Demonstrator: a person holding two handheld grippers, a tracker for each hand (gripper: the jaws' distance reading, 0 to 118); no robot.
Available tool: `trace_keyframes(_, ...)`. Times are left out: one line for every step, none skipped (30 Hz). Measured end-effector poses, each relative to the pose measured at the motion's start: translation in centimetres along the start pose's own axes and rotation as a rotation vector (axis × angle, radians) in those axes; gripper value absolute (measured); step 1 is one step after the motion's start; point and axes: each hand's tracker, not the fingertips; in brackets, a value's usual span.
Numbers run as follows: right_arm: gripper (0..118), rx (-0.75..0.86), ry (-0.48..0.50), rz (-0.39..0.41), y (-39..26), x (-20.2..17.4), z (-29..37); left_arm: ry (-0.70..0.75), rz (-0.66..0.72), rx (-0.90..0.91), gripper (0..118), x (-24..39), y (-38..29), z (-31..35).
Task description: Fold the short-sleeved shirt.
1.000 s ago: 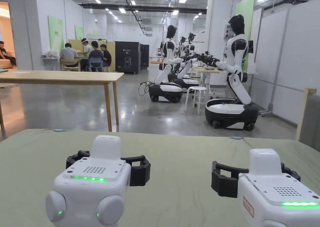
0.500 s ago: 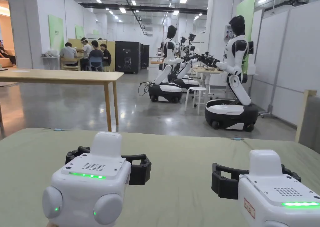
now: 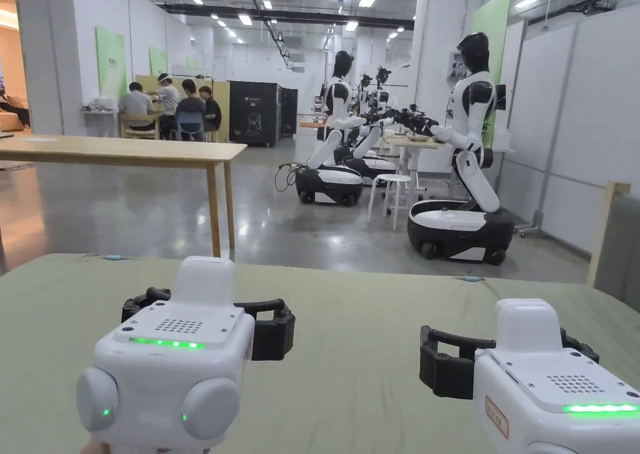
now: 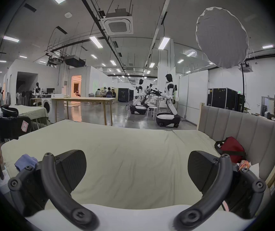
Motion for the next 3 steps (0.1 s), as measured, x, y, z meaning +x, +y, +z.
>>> trace_keyframes(118, 0.0, 0.0, 0.003, 0.06, -0.03, 0.04, 0.024, 0.042, 0.016, 118, -0.18, 0.07, 0.1)
trace_keyframes(118, 0.004, 0.002, 0.005, 0.13, -0.03, 0.15, 0.046, 0.063, 0.024, 118, -0.32, 0.07, 0.34)
trace_keyframes(118, 0.007, 0.002, 0.006, 0.18, -0.04, 0.22, 0.04, 0.053, 0.015, 118, -0.38, 0.18, 0.41)
